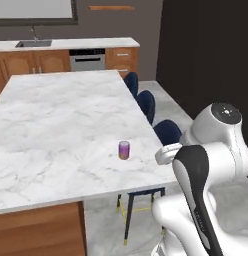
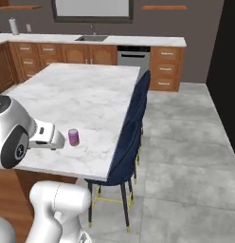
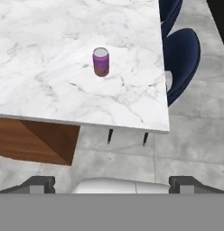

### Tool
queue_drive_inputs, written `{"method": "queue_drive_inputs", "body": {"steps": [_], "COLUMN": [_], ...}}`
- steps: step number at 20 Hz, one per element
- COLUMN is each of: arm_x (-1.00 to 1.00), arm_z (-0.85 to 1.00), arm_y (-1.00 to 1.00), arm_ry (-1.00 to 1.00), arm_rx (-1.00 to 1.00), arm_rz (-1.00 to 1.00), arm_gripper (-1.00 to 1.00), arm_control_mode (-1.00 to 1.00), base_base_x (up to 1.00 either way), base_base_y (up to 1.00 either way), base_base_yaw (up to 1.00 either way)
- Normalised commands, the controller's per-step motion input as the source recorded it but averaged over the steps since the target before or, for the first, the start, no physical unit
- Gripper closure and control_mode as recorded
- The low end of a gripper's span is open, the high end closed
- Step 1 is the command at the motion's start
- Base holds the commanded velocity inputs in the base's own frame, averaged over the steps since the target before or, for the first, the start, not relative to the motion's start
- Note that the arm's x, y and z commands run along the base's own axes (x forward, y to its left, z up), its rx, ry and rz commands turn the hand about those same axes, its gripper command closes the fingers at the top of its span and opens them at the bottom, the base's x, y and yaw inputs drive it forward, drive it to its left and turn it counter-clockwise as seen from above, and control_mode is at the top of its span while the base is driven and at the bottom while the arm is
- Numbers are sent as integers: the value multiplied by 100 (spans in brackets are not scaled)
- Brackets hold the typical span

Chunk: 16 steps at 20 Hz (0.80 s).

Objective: Four empty soda cans are scattered around the kitchen. Gather all the cans and cluster them next to the stove for recycling.

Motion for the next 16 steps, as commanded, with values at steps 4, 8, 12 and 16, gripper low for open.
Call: {"method": "queue_drive_inputs", "body": {"steps": [4,8,12,16], "arm_x": [0,0,0,0], "arm_z": [0,0,0,0], "arm_y": [0,0,0,0], "arm_ry": [0,0,0,0], "arm_rx": [0,0,0,0], "arm_rz": [0,0,0,0], "arm_gripper": [-100,-100,-100,-100], "arm_control_mode": [100,100,100,100], "base_base_x": [-13,-27,-25,-3], "base_base_y": [44,41,44,46], "base_base_yaw": [-30,-27,-23,-14]}}
